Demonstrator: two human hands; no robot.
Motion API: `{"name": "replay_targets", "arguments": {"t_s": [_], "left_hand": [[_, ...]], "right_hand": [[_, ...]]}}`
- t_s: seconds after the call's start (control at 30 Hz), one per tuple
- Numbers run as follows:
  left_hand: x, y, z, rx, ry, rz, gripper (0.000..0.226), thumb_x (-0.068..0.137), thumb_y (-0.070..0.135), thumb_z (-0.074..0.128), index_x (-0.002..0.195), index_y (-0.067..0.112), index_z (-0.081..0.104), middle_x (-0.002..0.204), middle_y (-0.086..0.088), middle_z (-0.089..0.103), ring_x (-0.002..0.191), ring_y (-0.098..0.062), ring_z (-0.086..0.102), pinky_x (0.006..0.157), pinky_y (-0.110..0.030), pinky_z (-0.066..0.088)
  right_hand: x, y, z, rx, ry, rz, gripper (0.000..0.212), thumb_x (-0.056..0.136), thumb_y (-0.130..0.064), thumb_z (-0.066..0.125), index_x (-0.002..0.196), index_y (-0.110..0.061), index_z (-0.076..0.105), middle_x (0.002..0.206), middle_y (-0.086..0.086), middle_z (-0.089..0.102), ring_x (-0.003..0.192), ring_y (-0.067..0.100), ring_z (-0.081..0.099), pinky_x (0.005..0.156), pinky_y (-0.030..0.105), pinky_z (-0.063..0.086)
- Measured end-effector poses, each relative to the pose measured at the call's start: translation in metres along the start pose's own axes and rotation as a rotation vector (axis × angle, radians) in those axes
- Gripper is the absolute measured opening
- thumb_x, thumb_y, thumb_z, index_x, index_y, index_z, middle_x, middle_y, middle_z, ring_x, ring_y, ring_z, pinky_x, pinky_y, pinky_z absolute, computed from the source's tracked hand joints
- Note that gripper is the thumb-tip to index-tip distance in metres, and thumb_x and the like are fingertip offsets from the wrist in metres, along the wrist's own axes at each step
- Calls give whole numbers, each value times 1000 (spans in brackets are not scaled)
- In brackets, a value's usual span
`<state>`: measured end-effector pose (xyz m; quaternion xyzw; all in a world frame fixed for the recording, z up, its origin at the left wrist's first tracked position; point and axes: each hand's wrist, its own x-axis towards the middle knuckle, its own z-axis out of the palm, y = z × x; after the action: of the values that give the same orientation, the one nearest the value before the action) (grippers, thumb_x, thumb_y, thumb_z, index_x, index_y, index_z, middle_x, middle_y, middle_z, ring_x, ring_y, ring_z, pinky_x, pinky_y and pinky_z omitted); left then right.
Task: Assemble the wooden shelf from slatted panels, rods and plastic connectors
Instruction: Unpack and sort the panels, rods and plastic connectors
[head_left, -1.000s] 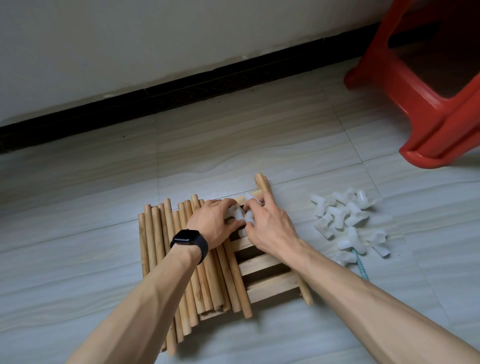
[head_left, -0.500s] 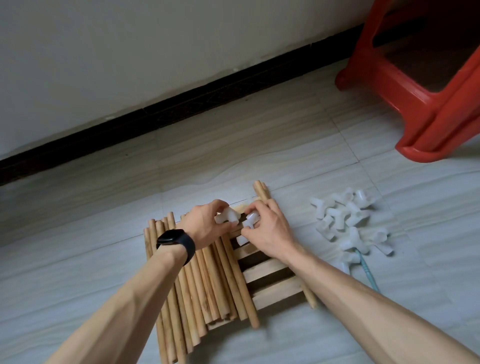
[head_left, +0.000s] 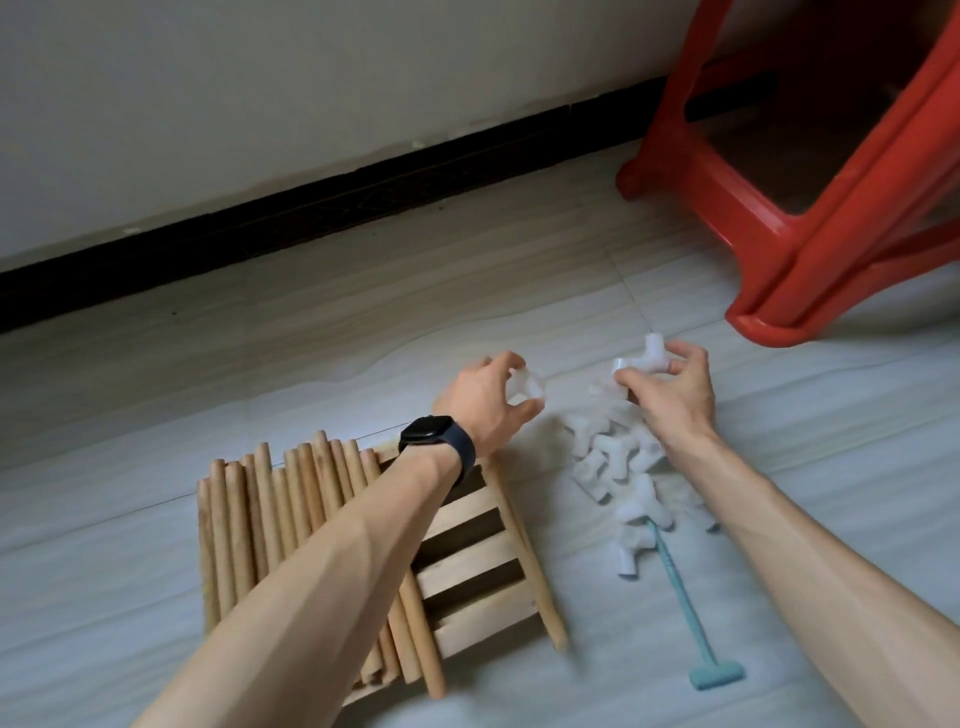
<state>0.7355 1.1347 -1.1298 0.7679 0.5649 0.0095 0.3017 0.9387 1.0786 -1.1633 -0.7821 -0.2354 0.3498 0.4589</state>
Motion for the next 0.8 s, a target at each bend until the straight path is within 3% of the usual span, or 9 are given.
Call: {"name": "replay_targets", "arguments": {"t_s": [0.07,0.13,0.27,0.37,0.47,0.57,0.7,0.8], "left_hand": [[12,15,18,13,-6,-45,51,92,53,60,135,28,48,132,-2,56,114,-26,58,102,-42,35],[20,25,33,-90,-14,-127,53,93,48,63,137,22,47,135,-6,53,117,-28,57,99,-35,30],[30,36,53,-317,-21,-227,56,92,38,68,139,15,46,138,-12,48,117,-29,56,94,-31,43],[33,39,59,-402,-14,-231,58,92,33,69,141,17,43,141,-10,45,112,-23,57,87,-27,42],[29,41,63,-446,-107,-191,74,90,30,72,152,18,33,151,-10,40,125,-21,52,102,-29,42],[24,40,70,-434,-264,-166,86,91,25,68,160,21,17,164,-4,25,146,-24,34,117,-36,33],[16,41,74,-352,-362,-139,90,92,20,65,161,22,7,168,2,1,153,-18,13,120,-30,24],[13,45,75,-387,-381,-140,92,90,14,65,161,23,7,168,5,-2,153,-16,11,119,-28,23]], "right_hand": [[15,4,-7,-126,-1,-39,62,78,-19,78,132,-22,46,113,-5,58,106,23,61,91,33,49],[24,7,-7,-236,-42,-88,65,78,-17,77,134,-21,46,127,2,57,111,23,58,90,29,46],[31,14,-1,-287,-96,-95,68,76,-17,77,135,-24,44,133,2,55,110,23,59,93,39,53],[27,15,3,-302,-107,-103,68,79,-17,76,138,-24,42,136,3,51,102,17,62,94,40,53],[24,17,6,-362,-134,-159,75,84,-21,74,149,-21,35,143,2,41,93,8,62,96,30,49],[24,20,2,-472,-164,-174,83,89,-30,70,157,-19,24,145,1,35,104,12,58,92,22,42],[26,23,-3,-584,-178,-164,76,89,-35,65,155,-18,29,140,5,36,110,21,56,96,29,42],[26,21,-3,-616,-184,-149,75,90,-35,65,154,-17,30,140,6,33,100,21,56,87,26,41]]}}
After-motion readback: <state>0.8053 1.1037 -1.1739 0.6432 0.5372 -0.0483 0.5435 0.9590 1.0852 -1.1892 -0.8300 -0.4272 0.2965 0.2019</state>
